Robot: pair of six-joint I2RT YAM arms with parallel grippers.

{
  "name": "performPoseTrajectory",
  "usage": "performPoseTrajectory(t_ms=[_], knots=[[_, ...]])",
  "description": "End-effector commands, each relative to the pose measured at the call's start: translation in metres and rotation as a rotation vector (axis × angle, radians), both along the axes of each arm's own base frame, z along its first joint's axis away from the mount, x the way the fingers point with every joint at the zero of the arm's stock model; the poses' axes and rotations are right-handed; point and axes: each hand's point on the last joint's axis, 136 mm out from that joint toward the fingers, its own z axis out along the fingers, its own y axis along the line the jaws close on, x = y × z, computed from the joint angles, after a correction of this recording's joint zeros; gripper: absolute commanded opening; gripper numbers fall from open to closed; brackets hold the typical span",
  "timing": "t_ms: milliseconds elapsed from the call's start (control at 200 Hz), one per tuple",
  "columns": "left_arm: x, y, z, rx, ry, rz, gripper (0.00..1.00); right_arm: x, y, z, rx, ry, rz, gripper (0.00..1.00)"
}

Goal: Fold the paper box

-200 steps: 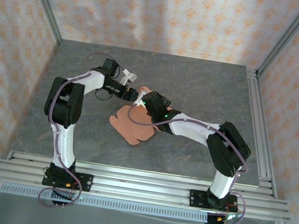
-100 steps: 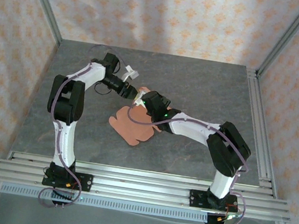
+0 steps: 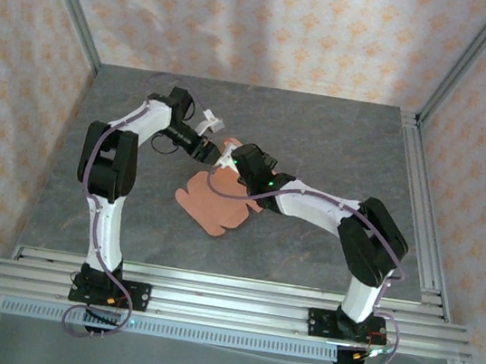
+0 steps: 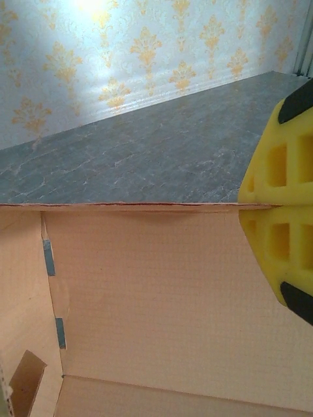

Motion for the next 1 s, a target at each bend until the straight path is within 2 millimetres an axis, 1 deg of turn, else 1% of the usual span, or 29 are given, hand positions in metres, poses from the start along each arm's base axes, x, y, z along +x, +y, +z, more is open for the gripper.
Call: performPoseTrajectory(t_ms=[0,100,190,340,430,480,536,596,666,766,861,991], knots=[[0.002,0.006,0.004,-0.006,0.003,-0.004,0.6,0.003,0.001,0.002,0.009,0.009,-0.016,0.0],[0.002,0.006,0.006,-0.007,0.002,-0.011,0.64,0.004,-0.001,-0.001,-0.001,0.01,-0.023,0.0],[0.002,0.01,0.01,-0.023,-0.005,-0.003,0.66,0.004,-0.002,-0.003,0.0,0.011,-0.025,0.0],[0.005,0.024,0.025,-0.073,-0.043,0.04,0.66,0.004,-0.003,-0.006,-0.001,0.018,-0.026,0.0],[0.005,0.029,0.035,-0.095,-0.074,0.053,0.66,0.004,-0.003,-0.007,-0.003,0.019,-0.026,0.0],[0.007,0.032,0.036,-0.096,-0.087,0.066,0.66,0.004,-0.003,-0.008,-0.004,0.02,-0.025,0.0],[0.011,0.036,0.032,-0.076,-0.09,0.091,0.65,0.005,-0.002,-0.007,-0.001,0.019,-0.024,0.0],[0.017,0.044,0.019,-0.002,-0.069,0.129,0.63,0.005,-0.002,-0.006,0.002,0.018,-0.024,0.0],[0.017,0.045,0.009,0.033,-0.039,0.121,0.61,0.005,-0.001,-0.004,0.006,0.017,-0.023,0.0],[0.018,0.041,-0.001,0.082,-0.032,0.109,0.6,0.005,-0.001,-0.004,0.003,0.017,-0.022,0.0],[0.017,0.033,-0.01,0.13,-0.027,0.08,0.6,0.008,-0.001,-0.001,-0.001,-0.008,-0.028,0.0],[0.018,0.023,-0.016,0.142,-0.016,0.055,0.6,0.012,-0.001,-0.008,-0.1,-0.069,-0.018,0.0]])
